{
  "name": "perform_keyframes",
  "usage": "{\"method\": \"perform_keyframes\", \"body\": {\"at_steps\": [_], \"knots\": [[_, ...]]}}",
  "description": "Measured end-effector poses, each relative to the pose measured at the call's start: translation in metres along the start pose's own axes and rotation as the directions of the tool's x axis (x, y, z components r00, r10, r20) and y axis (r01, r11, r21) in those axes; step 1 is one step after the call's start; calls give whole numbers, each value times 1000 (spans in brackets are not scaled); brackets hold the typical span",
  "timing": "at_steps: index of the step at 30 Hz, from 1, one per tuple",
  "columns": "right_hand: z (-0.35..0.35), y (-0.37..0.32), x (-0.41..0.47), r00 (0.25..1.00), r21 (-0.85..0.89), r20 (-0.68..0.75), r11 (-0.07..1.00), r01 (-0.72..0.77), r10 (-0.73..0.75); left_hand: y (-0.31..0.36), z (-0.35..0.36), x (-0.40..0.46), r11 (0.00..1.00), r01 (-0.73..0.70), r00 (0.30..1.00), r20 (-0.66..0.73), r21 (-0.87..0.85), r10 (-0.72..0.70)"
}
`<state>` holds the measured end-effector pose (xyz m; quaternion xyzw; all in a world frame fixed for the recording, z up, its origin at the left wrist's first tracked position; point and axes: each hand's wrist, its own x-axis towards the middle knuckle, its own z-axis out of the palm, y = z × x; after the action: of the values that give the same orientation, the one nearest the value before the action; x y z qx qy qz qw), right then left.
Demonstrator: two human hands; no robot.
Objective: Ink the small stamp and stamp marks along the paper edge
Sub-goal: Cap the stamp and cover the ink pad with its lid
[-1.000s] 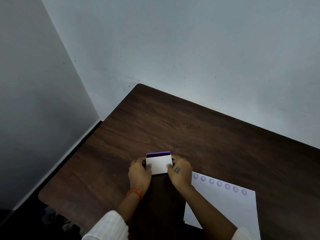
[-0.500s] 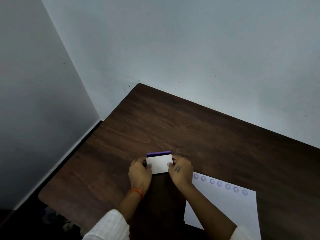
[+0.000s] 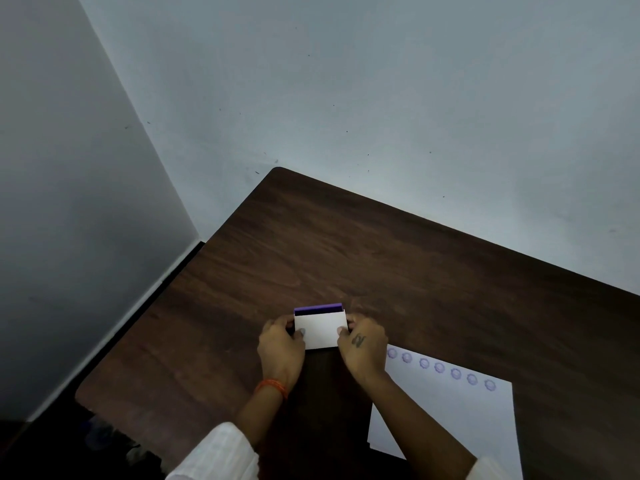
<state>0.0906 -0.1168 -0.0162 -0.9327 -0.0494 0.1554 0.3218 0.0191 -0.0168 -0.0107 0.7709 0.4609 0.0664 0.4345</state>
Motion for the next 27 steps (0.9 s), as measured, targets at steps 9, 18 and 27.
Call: {"method": "perform_keyframes", "body": {"at_steps": [9, 18, 27], "knots": [[1, 2, 4, 1000, 2, -4, 1000, 5, -5, -2, 1, 3, 1000, 10, 1000, 2, 1, -10], [0, -1, 12, 1000, 1, -15, 1000, -7, 7, -5, 0, 10, 1000, -23, 1000, -2, 1, 23], [-11, -3, 15, 998, -48, 33, 998, 49, -47, -6, -2, 13, 998, -62, 998, -15, 12, 62]]}}
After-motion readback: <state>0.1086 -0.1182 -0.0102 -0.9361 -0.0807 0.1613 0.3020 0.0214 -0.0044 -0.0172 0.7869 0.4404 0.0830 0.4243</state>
